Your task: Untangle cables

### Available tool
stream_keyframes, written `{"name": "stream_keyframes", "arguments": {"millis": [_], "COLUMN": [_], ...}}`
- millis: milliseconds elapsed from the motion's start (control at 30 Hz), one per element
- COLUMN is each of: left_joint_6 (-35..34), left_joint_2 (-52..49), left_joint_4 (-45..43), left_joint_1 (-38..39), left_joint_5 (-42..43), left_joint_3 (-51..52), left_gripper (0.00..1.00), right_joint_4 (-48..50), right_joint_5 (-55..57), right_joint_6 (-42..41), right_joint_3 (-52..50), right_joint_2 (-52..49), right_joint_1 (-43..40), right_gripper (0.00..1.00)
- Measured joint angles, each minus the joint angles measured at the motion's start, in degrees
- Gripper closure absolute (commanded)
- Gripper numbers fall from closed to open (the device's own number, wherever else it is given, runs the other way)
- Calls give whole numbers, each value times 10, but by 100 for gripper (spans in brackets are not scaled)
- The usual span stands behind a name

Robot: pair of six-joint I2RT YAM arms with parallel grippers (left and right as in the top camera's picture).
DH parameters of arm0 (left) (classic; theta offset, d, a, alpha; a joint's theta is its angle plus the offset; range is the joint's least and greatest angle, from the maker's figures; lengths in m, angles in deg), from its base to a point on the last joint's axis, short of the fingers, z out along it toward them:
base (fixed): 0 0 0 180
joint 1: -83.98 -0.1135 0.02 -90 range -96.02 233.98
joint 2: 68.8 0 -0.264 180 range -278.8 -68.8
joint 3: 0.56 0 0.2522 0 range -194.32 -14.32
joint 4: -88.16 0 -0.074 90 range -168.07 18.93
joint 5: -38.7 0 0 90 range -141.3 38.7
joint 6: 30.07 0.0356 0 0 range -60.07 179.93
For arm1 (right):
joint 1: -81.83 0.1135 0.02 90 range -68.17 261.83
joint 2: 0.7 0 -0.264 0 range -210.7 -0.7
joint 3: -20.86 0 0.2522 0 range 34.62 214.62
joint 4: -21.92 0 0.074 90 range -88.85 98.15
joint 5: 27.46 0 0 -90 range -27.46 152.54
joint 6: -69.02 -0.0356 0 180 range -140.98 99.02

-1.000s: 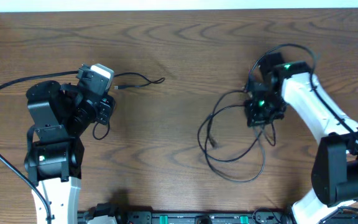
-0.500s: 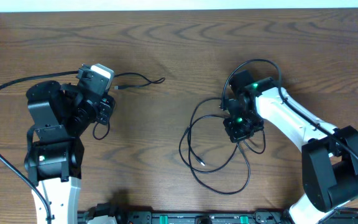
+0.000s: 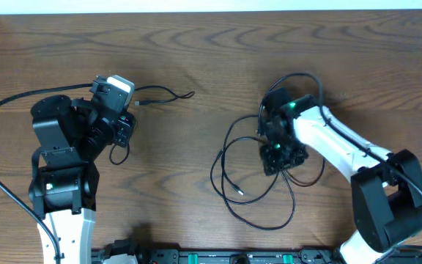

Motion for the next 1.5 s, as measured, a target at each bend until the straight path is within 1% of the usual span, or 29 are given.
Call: {"name": "stream_keyframes", "arguments": {"millis": [67,133,300,433,567,600,900,1100,1200,1333,1400,1500], "left_joint_6": [0,0,0,0,0,0,0,0,0,0,0,0], "left_joint_2": [0,0,0,0,0,0,0,0,0,0,0,0], "left_joint_4": [0,0,0,0,0,0,0,0,0,0,0,0], "left_joint_1": [0,0,0,0,0,0,0,0,0,0,0,0], "left_joint_5": [0,0,0,0,0,0,0,0,0,0,0,0], "left_joint_3": [0,0,0,0,0,0,0,0,0,0,0,0], "left_gripper": [93,92,92,93,93,93,93,93,93,93,93,93], "right_joint_4": [-21,-33,-27,7,47,52,164,166,162,156,160,193], "right_joint_5": [2,3,3,3,4,5,13,22,57,124,128,140], "right_joint_6": [2,-1,-1,-1,-3,-4,-8,-5,-48,-148,-195,-261], "right_joint_3": [-4,-7,-35,-66,-92,-93,-106,-108,-110,-117,-118,-118], "right_joint_2": [0,0,0,0,0,2,25,27,26,22,22,23], "right_joint_1": [21,37,93,129,159,166,196,202,206,207,206,207], "right_gripper": [39,39,32,22,4,1,1,1,1,1,1,1]}}
